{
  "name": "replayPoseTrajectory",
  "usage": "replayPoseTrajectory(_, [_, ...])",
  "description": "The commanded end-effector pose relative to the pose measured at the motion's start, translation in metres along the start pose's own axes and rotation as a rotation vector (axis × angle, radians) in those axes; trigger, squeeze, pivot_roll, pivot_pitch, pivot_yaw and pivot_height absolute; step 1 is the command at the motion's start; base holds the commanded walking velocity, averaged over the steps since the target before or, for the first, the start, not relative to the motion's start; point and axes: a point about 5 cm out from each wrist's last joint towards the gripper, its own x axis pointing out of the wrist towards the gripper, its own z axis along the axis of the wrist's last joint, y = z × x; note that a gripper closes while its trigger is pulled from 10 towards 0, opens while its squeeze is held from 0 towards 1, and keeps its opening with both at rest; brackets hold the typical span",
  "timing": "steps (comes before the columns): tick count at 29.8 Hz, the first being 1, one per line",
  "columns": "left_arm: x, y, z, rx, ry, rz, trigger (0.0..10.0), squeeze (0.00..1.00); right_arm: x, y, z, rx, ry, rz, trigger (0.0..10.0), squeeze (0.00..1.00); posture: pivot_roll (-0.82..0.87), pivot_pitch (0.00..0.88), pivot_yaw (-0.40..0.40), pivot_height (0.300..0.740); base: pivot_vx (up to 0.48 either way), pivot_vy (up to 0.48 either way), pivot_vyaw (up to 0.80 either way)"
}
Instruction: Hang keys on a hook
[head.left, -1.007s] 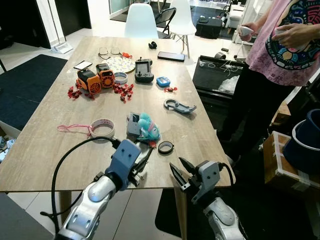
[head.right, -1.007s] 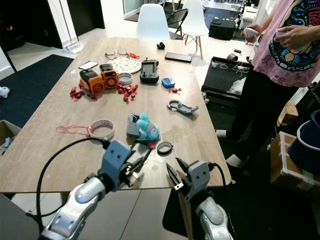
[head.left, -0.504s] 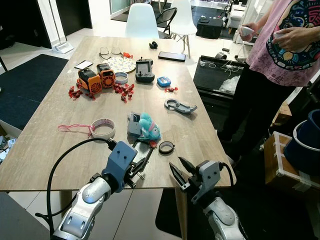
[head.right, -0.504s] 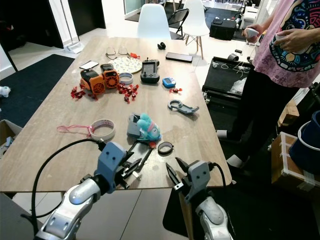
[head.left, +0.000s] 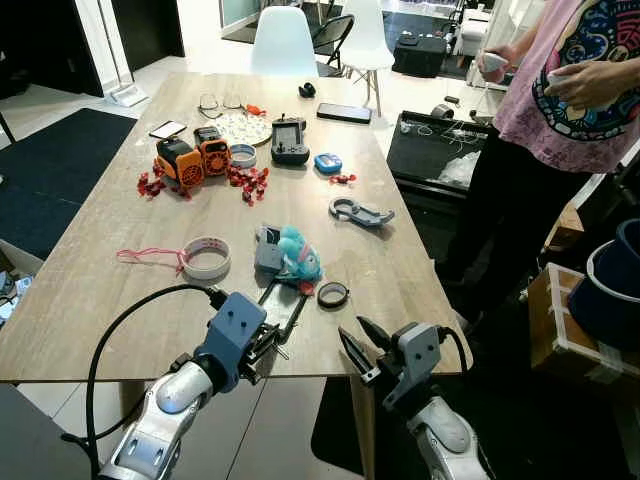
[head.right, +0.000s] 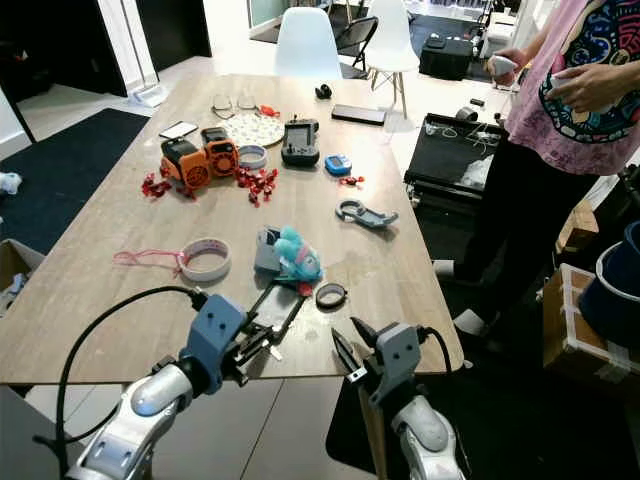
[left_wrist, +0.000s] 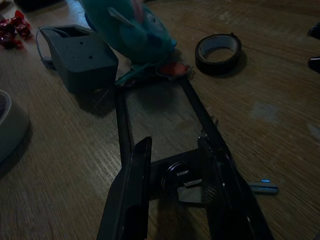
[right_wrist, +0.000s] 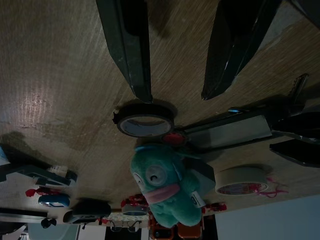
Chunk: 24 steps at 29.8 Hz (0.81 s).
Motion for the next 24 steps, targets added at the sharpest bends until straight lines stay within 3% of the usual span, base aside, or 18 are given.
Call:
replayPoseTrajectory(1, [-0.005,0.004,-0.008,0.020,0.031,-0.002,10.0,0.00,-0.003,-0.003,0.000,0.013,0.002,-0.021,10.0,0.00,0.06,0.061,-0.055,0.740,0.000,0.000,0.00])
replayPoseTrajectory(13, [-0.020,0.007,-0.020,0.008,0.055,-0.016,10.0,0.00,-0.004,-0.003,-0.001,0.015,0.006,-0.022,10.0,0.00,0.06,0.064,-0.057,0.740,0.000,0.000,0.00])
replayPoseTrajectory(24, [-0.020,0.006,-0.021,0.001,0.054,-0.023,10.0,0.00,-0.004,-0.003,-0.001,0.017,0.007,-0.023,10.0,0.00,0.06,0.063,-0.055,0.740,0.000,0.000,0.00])
